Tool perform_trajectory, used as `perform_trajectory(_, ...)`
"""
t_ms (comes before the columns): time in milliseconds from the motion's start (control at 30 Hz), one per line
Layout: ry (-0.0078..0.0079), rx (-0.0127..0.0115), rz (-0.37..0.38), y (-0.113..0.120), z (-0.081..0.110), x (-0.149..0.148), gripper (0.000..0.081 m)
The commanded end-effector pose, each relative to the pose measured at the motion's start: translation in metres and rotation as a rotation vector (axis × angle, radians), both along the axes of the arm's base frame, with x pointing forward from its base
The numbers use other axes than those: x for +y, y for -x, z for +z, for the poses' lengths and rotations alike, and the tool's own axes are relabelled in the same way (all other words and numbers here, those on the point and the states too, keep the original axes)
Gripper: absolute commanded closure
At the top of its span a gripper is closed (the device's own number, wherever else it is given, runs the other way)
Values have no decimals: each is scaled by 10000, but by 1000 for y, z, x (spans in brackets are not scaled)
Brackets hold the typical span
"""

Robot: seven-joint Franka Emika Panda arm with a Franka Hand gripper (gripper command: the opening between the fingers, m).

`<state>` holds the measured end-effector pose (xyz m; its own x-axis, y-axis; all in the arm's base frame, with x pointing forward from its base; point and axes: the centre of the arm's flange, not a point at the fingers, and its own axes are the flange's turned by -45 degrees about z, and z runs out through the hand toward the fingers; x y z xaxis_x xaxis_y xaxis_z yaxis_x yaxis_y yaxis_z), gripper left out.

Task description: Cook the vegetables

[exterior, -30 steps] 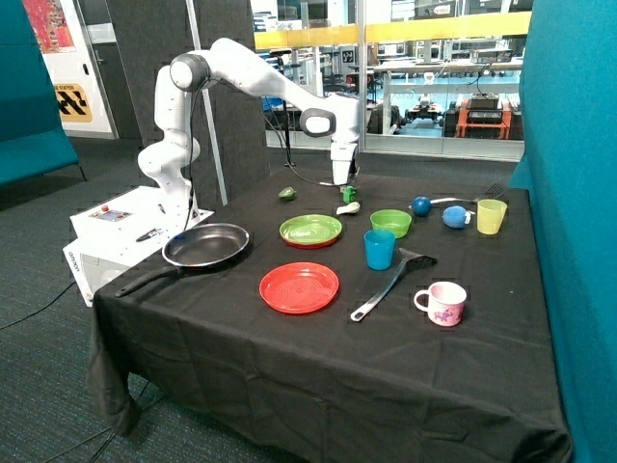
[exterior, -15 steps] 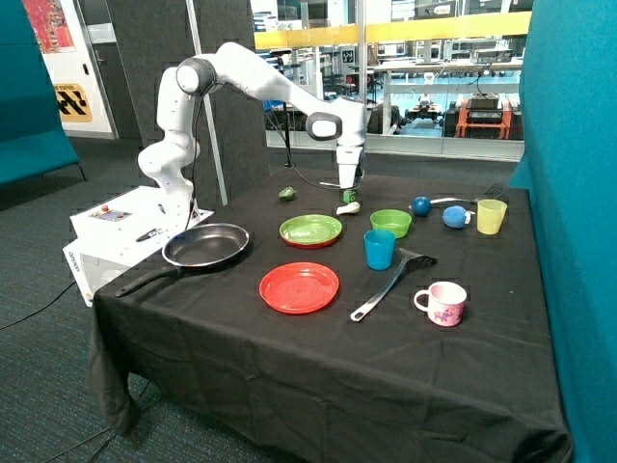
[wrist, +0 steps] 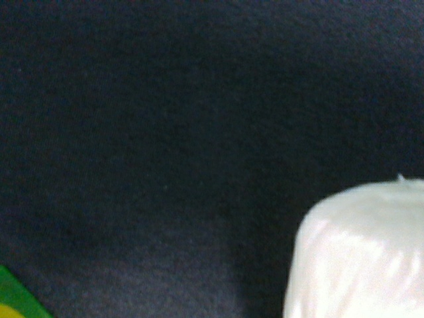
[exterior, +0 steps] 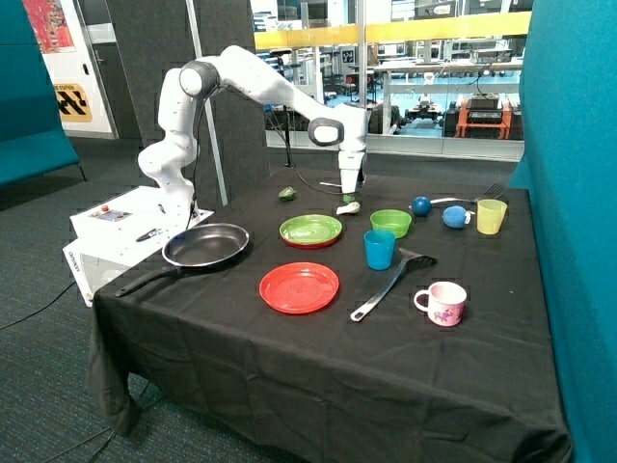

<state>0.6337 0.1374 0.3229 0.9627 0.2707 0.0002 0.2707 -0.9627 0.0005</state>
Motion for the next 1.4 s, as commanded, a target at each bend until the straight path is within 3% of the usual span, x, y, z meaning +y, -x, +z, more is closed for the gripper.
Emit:
perform_trajectory(0,-4,3,127,-4,-4,4,0)
perform_trajectory(467,-4,3,131,-4,-17,0,4)
perform_trajectory(900,-4,3,38,-4,-31,0,77)
perform_trajectory(1167,-4,3,-89,-5,-37,-3,190)
perform_trajectory(1367,-4,3,-96,-4,-40,-3,368)
